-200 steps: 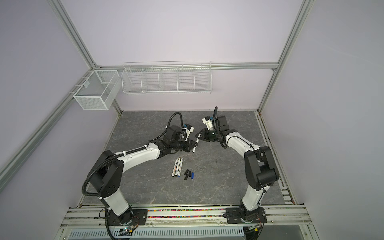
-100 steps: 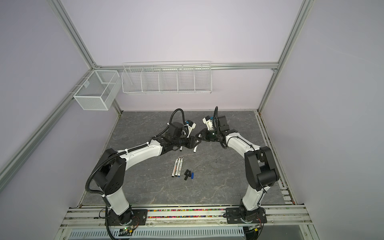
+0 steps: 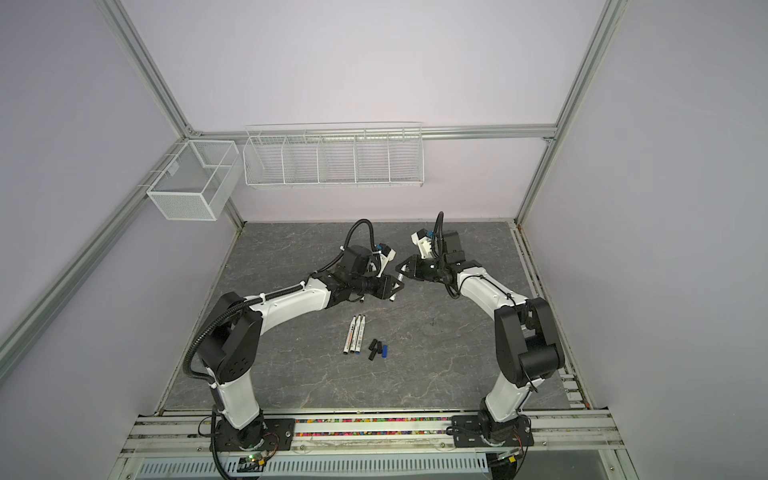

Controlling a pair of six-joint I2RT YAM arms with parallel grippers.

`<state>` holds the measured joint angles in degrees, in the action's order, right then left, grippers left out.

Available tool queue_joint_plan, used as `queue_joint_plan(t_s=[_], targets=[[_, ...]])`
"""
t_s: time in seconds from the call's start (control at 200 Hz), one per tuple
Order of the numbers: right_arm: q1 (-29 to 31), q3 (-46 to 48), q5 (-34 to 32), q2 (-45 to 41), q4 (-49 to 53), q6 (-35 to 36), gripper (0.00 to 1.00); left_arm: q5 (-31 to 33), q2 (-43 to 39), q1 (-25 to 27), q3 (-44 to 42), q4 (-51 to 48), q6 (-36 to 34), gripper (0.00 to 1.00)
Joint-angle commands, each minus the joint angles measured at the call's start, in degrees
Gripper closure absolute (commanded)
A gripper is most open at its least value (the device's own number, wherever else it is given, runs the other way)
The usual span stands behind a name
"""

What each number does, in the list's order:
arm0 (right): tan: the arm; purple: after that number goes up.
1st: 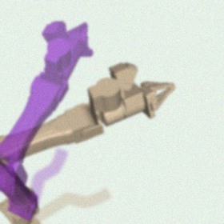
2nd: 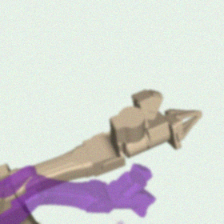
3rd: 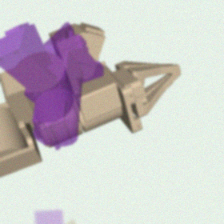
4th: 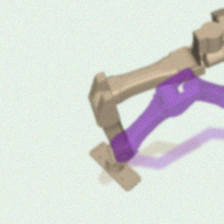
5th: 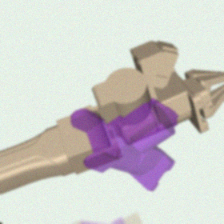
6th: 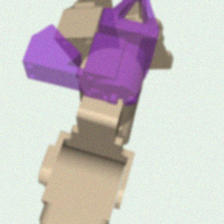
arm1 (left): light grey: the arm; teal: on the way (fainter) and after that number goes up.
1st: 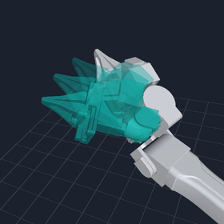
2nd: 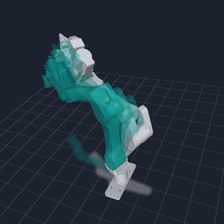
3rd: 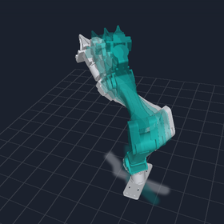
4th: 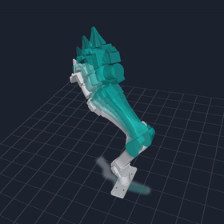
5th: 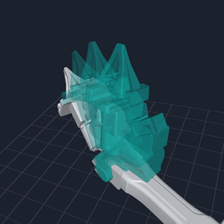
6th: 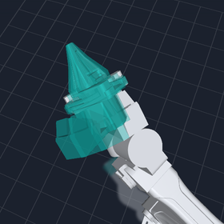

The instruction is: Insert the pens into the pen caps

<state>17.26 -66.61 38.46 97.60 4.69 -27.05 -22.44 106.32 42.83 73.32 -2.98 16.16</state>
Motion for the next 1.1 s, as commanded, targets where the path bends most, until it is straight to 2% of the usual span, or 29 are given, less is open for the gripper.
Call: queue_joint_plan(t_s=[0.0,0.345,0.37,0.465,0.505,0.565,0.655,0.73,0.785,0.915,1.095], targets=[[-0.32,0.96,0.83,-1.63,-1.5,-0.79,0.93,-1.3,0.9,0.24,1.99,0.16,-0.96,0.7],[-0.28,0.88,1.53,-1.27,-1.81,-1.08,0.93,-3.35,2.91,0.24,3.84,-0.1,-0.88,0.73],[-0.33,0.87,1.62,-1.37,-1.87,-1.03,0.93,-3.52,2.92,0.24,3.9,-0.08,-0.82,0.75],[-0.34,0.87,1.62,-1.45,-1.66,-1.08,0.92,-3.21,2.88,0.24,3.73,-0.06,-0.44,1.0],[-0.29,0.91,1.54,-1.52,-1.46,-0.99,0.91,-2.99,2.62,0.24,3.23,0.5,-0.11,1.0],[-0.22,0.88,1.49,-1.73,-0.57,-0.33,0.83,-2.35,1.78,0.07,1.61,2.11,0.92,1.0],[0.19,0.39,-0.14,-2.35,3.83,2.72,0.56,-0.11,-0.31,-1.3,-2.43,6.74,4.42,1.0],[1.17,0.08,-4.03,-3.41,9.71,7.41,0.4,3.34,-2.86,-3.38,-6.78,12.09,8.94,1.0],[2.42,0.14,-7.42,-4.35,14.17,11.5,0.35,6.86,-5.16,-4.91,-10.67,15.78,12.19,1.0],[7.7,1.07,-15.87,-5.24,22.69,19.9,0.33,18.74,-11.31,-6.27,-16.94,16.99,13.96,1.0],[19.94,-0.34,-23.71,-0.95,31.92,30.6,0.35,36.98,-17.71,-6.35,-20.67,10.76,16.49,1.0]])
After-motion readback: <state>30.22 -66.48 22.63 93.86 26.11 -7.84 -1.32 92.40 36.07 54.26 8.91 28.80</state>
